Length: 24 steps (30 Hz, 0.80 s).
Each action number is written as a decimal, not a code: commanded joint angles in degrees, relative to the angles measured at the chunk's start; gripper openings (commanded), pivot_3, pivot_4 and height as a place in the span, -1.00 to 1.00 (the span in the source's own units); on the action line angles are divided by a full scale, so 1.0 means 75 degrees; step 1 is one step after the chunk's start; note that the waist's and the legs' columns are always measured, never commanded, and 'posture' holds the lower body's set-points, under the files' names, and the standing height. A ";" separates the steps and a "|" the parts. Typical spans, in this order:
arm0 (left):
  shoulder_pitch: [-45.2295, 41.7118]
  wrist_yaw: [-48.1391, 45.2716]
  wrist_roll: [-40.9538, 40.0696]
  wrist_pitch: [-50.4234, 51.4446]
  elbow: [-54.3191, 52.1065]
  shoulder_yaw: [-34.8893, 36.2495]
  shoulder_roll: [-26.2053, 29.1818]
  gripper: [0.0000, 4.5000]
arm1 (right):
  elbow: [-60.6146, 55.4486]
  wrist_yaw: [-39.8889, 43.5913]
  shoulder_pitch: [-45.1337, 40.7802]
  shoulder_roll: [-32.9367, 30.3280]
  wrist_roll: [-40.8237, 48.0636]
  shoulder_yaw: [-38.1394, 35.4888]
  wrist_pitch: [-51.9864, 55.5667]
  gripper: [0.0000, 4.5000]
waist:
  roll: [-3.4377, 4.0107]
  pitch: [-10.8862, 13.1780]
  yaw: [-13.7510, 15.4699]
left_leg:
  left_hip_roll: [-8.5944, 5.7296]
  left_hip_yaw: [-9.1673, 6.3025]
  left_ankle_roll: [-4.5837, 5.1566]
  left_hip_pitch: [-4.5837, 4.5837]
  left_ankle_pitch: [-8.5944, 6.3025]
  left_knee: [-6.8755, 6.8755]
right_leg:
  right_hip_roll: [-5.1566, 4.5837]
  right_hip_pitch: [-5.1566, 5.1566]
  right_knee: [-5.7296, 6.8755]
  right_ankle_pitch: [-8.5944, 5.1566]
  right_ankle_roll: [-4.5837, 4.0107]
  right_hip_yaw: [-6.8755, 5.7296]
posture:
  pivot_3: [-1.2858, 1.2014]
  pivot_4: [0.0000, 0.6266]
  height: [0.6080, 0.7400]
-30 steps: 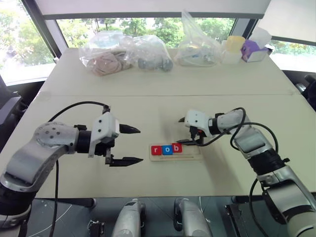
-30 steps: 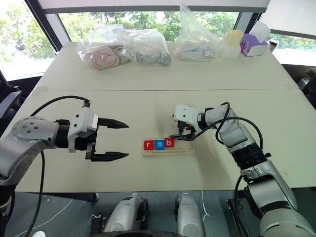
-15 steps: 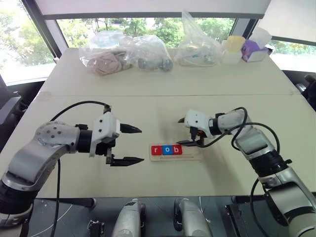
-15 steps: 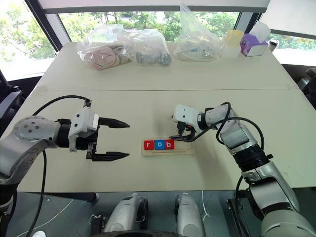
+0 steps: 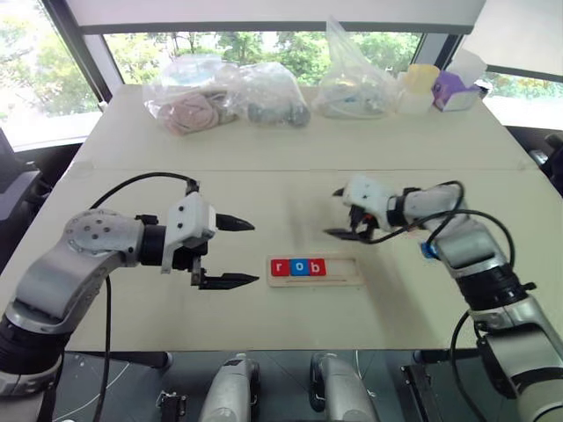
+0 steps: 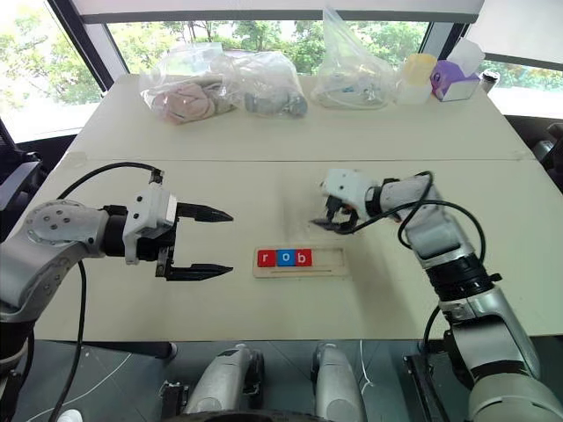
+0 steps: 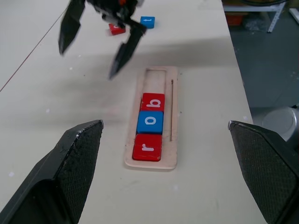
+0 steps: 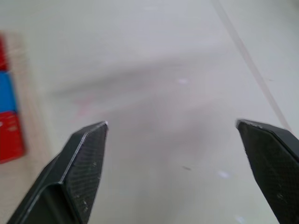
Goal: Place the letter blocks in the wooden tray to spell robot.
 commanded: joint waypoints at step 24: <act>-0.0563 -0.0208 0.0405 -0.0396 0.0289 -0.0535 -0.0520 1.00 | -0.0479 -0.3397 0.2054 0.0649 0.0534 -0.2417 0.2186 0.98 | 0.0001 -0.0001 -0.0025 | -0.0001 0.0000 0.0002 0.0001 0.0001 0.0000 | 0.0001 -0.0001 0.0002 0.0000 0.0000 0.0001 | 0.03 -0.52 1.00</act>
